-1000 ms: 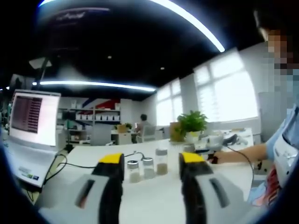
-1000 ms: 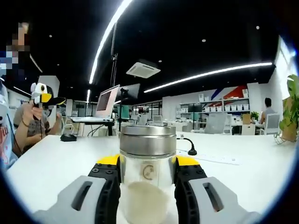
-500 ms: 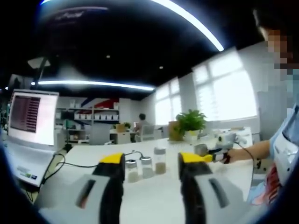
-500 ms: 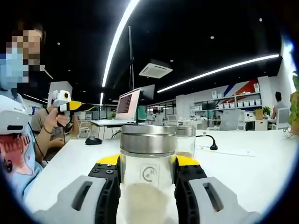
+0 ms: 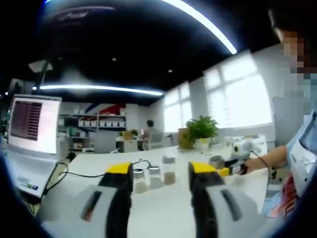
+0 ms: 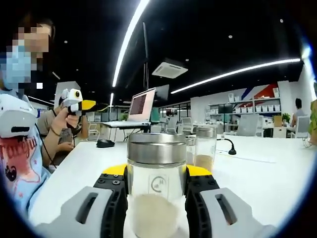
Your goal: Rotate the seasoning bottle until the label or dispensing opening points toward the visible target arrow and the bottle remains upright within the marked orientation range
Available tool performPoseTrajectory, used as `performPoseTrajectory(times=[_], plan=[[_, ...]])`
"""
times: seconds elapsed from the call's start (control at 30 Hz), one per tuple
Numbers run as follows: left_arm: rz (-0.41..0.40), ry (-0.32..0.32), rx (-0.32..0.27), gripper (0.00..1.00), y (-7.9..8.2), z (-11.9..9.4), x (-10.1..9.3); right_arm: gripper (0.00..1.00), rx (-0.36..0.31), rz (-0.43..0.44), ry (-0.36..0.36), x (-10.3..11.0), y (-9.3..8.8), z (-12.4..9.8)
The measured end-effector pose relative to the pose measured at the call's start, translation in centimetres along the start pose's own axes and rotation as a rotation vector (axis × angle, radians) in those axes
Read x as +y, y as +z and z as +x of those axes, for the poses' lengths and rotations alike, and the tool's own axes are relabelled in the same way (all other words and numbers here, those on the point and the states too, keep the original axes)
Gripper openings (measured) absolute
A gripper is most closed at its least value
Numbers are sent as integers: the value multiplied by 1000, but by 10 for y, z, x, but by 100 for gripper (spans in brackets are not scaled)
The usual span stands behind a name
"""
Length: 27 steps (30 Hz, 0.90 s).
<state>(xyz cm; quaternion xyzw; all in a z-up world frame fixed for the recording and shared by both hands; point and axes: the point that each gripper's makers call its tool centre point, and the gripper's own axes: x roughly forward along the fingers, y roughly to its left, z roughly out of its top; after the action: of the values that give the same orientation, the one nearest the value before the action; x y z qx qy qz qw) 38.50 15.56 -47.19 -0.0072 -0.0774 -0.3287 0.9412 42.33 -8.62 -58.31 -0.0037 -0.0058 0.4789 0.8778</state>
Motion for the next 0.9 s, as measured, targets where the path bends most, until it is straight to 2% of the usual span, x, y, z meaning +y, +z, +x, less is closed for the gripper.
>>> performPoseTrajectory(times=[0.4, 0.5, 0.53, 0.57, 0.63, 0.67, 0.7, 0.73, 0.77, 0.8, 0.87, 0.9], plan=[[-20, -7, 19, 44, -3, 1, -2, 44, 74, 2, -29, 1, -5, -3], [-15, -7, 19, 44, -3, 1, -3, 48, 138, 83, -56, -2, -12, -4], [-14, -7, 17, 44, -3, 0, -2, 54, 150, 109, -93, -6, -15, -5], [-13, -7, 15, 44, -2, 0, -2, 66, 175, 142, -137, -10, -20, -8], [-14, -8, 12, 45, -1, 0, -3, 83, 240, 278, -272, -14, -32, -19], [-15, -7, 12, 45, -1, 0, -3, 83, 246, 312, -309, -14, -34, -22], [-15, -7, 12, 45, -1, 0, -3, 78, 231, 385, -399, -16, -34, -29], [-15, -7, 12, 45, -2, 1, -3, 76, 182, 408, -438, -16, -28, -30], [-19, -7, 15, 45, -4, 2, -3, 76, 196, 388, -454, -13, -29, -32], [-24, -7, 20, 45, -6, 3, -3, 76, 216, 364, -503, -13, -29, -35], [-32, -12, 31, 45, -9, 4, -4, 76, 173, 241, -565, -7, -19, -30], [-35, -15, 36, 45, -10, 5, -5, 75, 157, 201, -572, -4, -14, -28]])
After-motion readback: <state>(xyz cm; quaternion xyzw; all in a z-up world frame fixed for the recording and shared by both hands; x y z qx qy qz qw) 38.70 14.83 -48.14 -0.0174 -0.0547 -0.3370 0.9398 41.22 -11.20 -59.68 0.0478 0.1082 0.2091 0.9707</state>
